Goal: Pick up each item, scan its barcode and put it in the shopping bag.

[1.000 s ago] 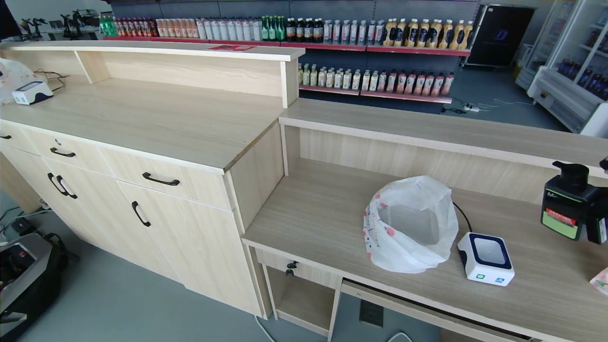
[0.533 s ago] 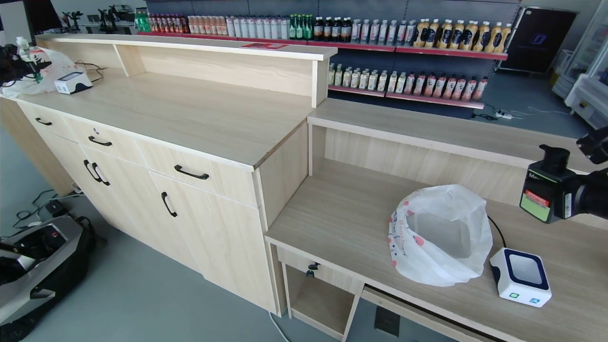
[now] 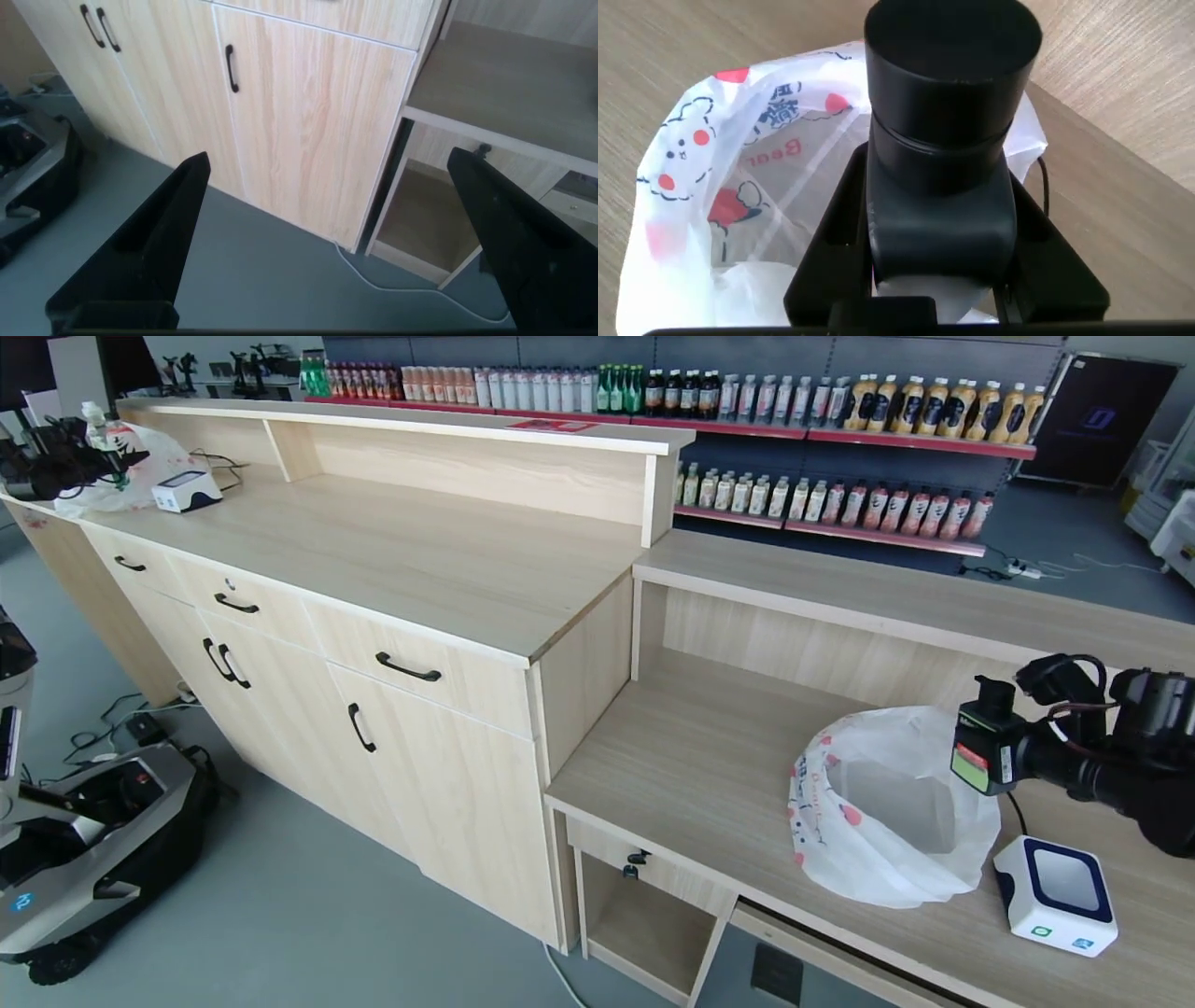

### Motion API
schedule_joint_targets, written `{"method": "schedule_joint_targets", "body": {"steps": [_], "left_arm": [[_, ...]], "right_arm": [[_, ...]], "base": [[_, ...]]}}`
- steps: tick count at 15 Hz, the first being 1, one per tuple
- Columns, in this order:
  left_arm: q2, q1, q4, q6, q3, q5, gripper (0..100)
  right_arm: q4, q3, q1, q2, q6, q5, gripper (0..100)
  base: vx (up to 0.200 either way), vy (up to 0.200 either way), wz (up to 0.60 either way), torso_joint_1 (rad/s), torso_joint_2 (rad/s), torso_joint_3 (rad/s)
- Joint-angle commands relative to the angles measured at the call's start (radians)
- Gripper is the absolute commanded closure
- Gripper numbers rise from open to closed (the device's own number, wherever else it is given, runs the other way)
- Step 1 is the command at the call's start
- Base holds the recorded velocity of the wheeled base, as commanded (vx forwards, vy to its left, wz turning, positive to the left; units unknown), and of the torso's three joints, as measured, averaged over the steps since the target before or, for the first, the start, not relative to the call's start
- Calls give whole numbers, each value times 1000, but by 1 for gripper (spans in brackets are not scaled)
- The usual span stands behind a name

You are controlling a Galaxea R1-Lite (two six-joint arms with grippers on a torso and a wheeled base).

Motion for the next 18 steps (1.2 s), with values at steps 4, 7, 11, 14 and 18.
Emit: {"method": "schedule_joint_targets", "body": {"steps": [4,7,11,14,18], "left_arm": [[0,0,0,0,0,0,0],[0,0,0,0,0,0,0],[0,0,0,0,0,0,0],[0,0,0,0,0,0,0],[0,0,0,0,0,0,0]], "right_arm": [[-68,-114,-1,238,56,2,100],[-77,-237,52,317,90,2,100],[-100,-333,88,408,99,7,100],[-151,-369,104,463,130,7,100],[-215,-416,127,532,135,7,100]], "base": [[0,0,0,0,0,0],[0,0,0,0,0,0],[0,0,0,0,0,0],[0,0,0,0,0,0],[0,0,0,0,0,0]]}}
